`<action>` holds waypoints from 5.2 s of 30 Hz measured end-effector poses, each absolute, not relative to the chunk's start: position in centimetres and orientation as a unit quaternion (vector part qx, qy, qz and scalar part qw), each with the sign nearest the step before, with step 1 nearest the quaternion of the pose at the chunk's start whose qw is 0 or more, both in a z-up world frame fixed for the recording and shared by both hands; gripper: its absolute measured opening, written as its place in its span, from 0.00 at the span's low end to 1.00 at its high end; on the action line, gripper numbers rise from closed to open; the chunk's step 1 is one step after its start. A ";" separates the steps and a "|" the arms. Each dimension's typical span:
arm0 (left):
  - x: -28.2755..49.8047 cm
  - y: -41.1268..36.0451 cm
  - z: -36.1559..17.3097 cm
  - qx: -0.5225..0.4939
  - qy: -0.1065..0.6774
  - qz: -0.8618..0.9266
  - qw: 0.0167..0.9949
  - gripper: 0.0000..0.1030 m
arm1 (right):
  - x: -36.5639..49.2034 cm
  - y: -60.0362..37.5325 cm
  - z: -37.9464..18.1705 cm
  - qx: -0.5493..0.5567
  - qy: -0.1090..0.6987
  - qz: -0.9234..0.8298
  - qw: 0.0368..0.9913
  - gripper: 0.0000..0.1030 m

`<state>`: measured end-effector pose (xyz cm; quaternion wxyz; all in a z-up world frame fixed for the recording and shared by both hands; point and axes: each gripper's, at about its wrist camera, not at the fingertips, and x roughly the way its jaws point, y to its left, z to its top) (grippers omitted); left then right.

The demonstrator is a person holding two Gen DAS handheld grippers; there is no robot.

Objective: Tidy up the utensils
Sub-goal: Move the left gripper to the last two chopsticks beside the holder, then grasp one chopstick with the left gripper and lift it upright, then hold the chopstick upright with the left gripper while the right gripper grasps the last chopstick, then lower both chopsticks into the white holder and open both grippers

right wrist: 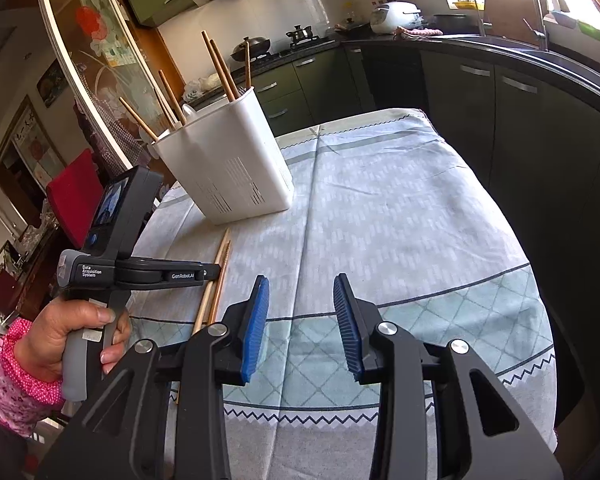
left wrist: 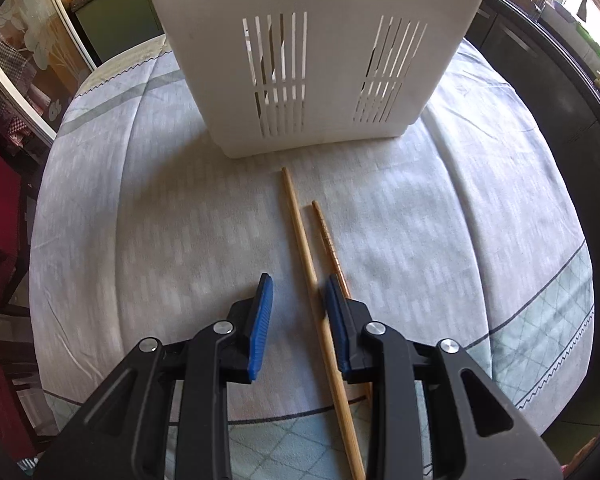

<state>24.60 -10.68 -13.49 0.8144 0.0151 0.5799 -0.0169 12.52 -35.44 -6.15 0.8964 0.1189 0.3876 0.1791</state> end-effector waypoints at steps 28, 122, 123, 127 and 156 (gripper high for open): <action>14.4 -4.3 -3.8 -0.020 0.417 -0.034 0.908 0.06 | 13.0 -31.5 -6.4 0.088 0.411 0.197 0.886 0.35; 6.6 -1.8 2.7 0.002 0.291 -0.058 0.955 0.06 | 7.1 -30.9 1.4 0.051 0.278 0.236 0.930 0.06; 7.1 -1.9 3.3 -0.001 0.290 -0.062 0.955 0.06 | 7.0 -31.0 1.3 0.053 0.275 0.235 0.931 0.06; 8.9 -2.7 5.7 0.002 0.274 -0.071 0.959 0.06 | 7.0 -31.1 1.2 0.058 0.273 0.234 0.931 0.06; 24.0 -9.6 6.3 0.030 0.227 -0.023 0.973 0.06 | 7.8 -32.8 0.6 0.088 0.281 0.240 0.925 0.06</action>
